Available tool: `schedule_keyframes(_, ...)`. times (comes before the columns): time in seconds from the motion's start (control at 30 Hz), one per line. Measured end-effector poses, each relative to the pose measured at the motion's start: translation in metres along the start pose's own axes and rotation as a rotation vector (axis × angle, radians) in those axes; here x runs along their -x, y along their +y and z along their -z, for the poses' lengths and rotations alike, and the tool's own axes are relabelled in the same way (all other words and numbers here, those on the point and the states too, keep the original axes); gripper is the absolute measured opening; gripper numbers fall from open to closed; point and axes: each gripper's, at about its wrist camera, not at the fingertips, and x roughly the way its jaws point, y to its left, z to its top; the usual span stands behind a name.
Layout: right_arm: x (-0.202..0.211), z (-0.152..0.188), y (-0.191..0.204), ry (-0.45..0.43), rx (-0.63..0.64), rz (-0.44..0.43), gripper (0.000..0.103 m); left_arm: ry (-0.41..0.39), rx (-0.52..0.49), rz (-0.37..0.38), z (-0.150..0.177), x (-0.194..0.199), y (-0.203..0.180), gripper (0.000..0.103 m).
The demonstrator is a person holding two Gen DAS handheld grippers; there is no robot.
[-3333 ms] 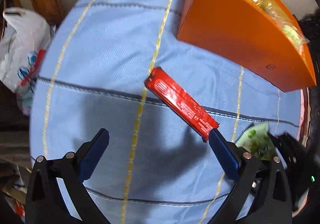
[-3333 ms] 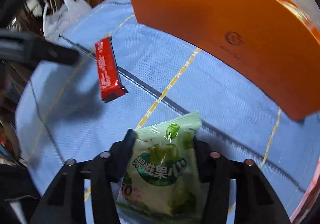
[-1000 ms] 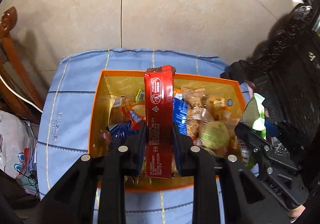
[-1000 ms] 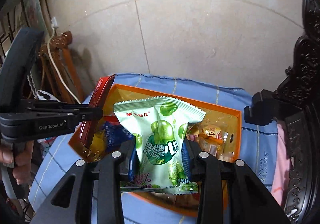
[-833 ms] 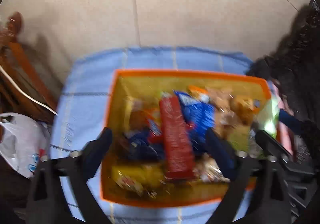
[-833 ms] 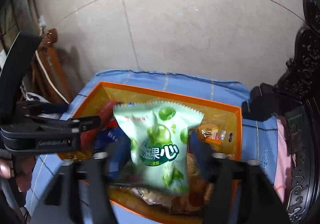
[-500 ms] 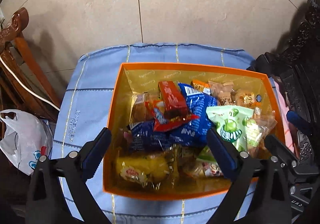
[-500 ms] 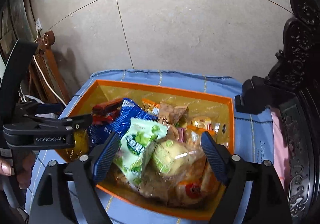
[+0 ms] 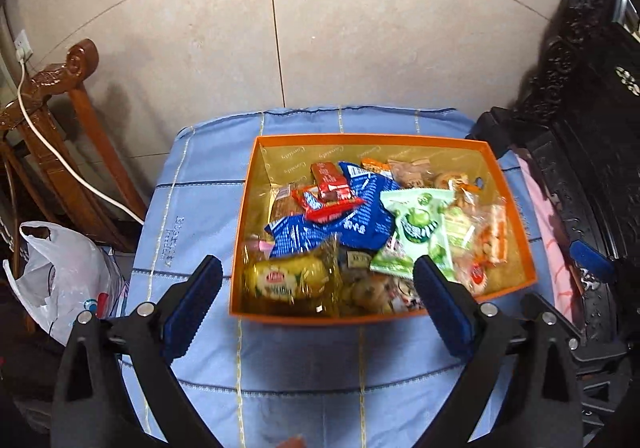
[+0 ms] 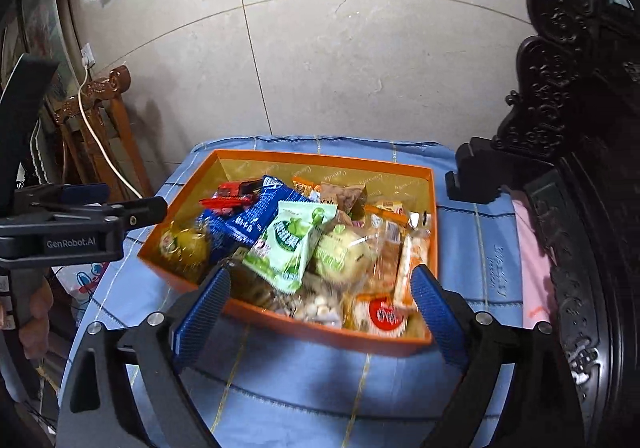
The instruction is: Organize snacks
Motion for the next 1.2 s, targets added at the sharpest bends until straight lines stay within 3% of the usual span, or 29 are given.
schedule_keyframes(0.53, 0.06, 0.034, 0.031, -0.033, 0.011, -0.005, 0.094, -0.025, 0.008, -0.012, 0.057, 0.063, 0.014, 0.097)
schedule_keyframes(0.9, 0.091, 0.057, 0.053, -0.064, 0.007, 0.008, 0.094, 0.002, -0.014, -0.002, 0.099, 0.091, 0.025, 0.098)
schedule_keyframes(1.2, 0.106, 0.066, 0.063, -0.088, 0.003, 0.019, 0.095, -0.012, -0.042, -0.013, 0.111, 0.107, 0.03, 0.098)
